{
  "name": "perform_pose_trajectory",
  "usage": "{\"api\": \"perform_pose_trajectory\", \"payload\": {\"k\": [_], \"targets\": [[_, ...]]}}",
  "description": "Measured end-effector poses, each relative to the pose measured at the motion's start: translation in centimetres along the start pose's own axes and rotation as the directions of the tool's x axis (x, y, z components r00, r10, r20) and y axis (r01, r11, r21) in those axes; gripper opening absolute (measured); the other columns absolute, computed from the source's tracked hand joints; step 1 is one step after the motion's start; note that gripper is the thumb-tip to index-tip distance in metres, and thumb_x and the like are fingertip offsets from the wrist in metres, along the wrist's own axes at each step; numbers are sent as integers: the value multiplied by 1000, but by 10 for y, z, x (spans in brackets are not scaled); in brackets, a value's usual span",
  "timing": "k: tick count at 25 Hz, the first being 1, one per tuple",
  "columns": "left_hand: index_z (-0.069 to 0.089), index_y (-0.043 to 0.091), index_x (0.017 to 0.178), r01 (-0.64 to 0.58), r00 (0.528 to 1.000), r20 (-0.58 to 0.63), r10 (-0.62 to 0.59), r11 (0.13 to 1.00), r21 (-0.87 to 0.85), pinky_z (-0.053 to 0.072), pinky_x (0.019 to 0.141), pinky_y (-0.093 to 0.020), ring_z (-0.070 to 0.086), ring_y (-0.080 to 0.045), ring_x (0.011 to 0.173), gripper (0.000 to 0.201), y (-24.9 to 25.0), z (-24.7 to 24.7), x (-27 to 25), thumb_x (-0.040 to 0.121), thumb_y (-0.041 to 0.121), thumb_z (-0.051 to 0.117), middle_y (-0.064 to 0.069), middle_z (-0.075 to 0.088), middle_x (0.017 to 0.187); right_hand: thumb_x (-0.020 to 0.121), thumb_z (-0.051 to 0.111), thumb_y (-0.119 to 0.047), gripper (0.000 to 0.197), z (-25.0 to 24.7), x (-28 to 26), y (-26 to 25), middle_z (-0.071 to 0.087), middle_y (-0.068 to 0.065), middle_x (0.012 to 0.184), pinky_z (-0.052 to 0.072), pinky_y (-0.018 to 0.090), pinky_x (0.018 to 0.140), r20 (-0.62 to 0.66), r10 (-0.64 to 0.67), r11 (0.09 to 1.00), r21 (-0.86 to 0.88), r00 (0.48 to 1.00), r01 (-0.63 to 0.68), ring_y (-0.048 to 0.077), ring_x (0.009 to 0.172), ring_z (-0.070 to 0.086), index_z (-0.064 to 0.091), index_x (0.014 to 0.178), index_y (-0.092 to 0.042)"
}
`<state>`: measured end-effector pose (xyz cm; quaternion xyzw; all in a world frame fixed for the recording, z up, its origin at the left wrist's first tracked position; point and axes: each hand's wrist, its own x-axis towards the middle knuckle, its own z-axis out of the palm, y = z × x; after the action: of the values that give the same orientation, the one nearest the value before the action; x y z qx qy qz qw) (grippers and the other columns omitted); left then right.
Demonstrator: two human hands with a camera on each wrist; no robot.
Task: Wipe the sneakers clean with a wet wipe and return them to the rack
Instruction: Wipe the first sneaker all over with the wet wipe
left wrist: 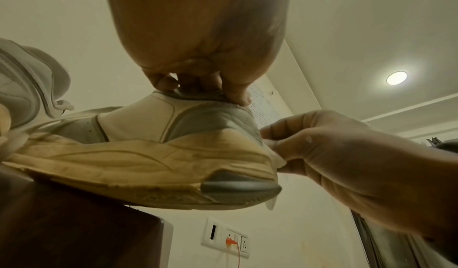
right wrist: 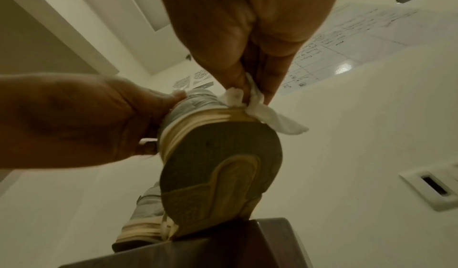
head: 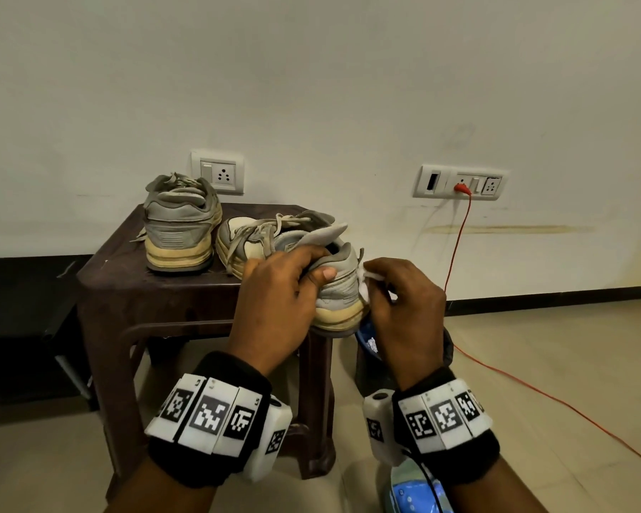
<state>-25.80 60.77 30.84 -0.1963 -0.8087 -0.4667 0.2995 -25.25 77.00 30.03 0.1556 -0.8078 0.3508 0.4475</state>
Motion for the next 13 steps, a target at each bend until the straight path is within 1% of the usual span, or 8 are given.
{"api": "perform_pose_trajectory", "payload": {"k": [1, 2, 3, 4, 6, 8, 10, 13], "targets": [[64, 28, 114, 0, 1000, -2, 0, 1000, -1, 50, 90, -48, 64, -12, 102, 34, 0, -1, 0, 89, 44, 49, 8, 70, 105, 79, 69, 5, 20, 0, -2, -1, 70, 5, 93, 50, 14, 80, 8, -16, 1000, 5, 1000, 16, 8, 85, 62, 70, 95, -6], [64, 27, 114, 6, 1000, -10, -6, 1000, -12, 50, 90, -48, 64, -12, 102, 34, 0, -2, 0, 89, 43, 49, 7, 70, 105, 79, 69, 5, 19, -1, -4, -4, 70, 5, 93, 48, 10, 82, 14, -43, 999, 22, 999, 43, 7, 86, 62, 70, 95, -6], [65, 26, 114, 15, 1000, -21, -15, 999, -30, 50, 91, -47, 64, -12, 102, 33, 0, -3, 1, 89, 41, 50, 7, 70, 106, 79, 69, 5, 19, -1, -7, -9, 70, 6, 94, 47, 10, 84, 22, -73, 996, 46, 997, 72, 7, 88, 62, 70, 95, -5], [65, 26, 114, 24, 999, -34, -26, 998, -53, 50, 91, -46, 64, -11, 103, 31, 0, -4, 3, 89, 39, 51, 7, 71, 107, 79, 69, 4, 18, -2, -11, -14, 70, 6, 95, 48, 13, 84, 38, -110, 992, 70, 993, 107, 8, 89, 62, 70, 95, -5], [65, 26, 114, 36, 998, -48, -40, 996, -79, 50, 93, -46, 64, -10, 104, 28, -1, -5, 7, 90, 33, 54, 8, 70, 108, 84, 64, -4, 13, 0, -20, -24, 69, 7, 97, 52, 22, 83, 103, -197, 978, 92, 975, 188, 14, 90, 64, 69, 96, -4], [65, 28, 113, 40, 998, -44, -43, 997, -72, 49, 94, -47, 64, -10, 105, 27, -1, -3, 11, 89, 32, 54, 9, 71, 108, 87, 58, -12, 17, 4, -25, -29, 69, 9, 98, 53, 28, 82, 136, -237, 971, 56, 962, 232, 19, 89, 64, 69, 97, -3], [66, 27, 113, 51, 998, -40, -54, 995, -84, 50, 94, -45, 64, -9, 105, 27, 1, -2, 13, 89, 31, 55, 10, 71, 109, 86, 59, -10, 17, 4, -20, -20, 69, 9, 98, 52, 26, 82, 96, -188, 982, 25, 977, 187, 20, 89, 65, 69, 97, -3], [67, 26, 114, 62, 997, -40, -66, 993, -102, 53, 92, -37, 64, -5, 103, 26, 2, -3, 16, 90, 28, 56, 10, 70, 108, 80, 68, 2, 18, 0, -7, -3, 69, 6, 95, 48, 13, 82, 24, -59, 998, 34, 998, 58, 9, 88, 62, 69, 96, -5]]}}
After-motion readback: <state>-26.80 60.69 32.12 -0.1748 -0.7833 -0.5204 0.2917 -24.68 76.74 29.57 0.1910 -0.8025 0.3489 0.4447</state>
